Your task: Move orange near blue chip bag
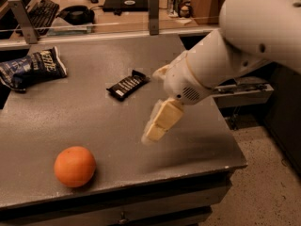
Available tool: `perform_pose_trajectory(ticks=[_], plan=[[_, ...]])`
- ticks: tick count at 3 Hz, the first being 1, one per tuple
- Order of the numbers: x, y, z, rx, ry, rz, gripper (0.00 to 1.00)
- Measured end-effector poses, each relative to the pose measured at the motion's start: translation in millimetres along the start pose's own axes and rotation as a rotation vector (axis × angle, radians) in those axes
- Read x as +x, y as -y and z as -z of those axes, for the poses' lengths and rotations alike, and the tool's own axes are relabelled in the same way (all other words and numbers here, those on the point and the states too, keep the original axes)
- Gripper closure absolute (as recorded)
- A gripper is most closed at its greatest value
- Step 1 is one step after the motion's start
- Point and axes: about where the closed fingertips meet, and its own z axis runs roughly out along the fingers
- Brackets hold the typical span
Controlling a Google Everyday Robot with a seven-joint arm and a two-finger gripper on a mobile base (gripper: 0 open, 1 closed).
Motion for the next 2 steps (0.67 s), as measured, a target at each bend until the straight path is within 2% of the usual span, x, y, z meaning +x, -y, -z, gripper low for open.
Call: perform_pose_trajectory(ticks=[1, 2], plan=[[-20.3, -14.4, -34.9, -0.053, 0.050, -0.017, 0.00], [-22.3, -15.4, -37.0, -0.055, 0.054, -0.018, 0.00]])
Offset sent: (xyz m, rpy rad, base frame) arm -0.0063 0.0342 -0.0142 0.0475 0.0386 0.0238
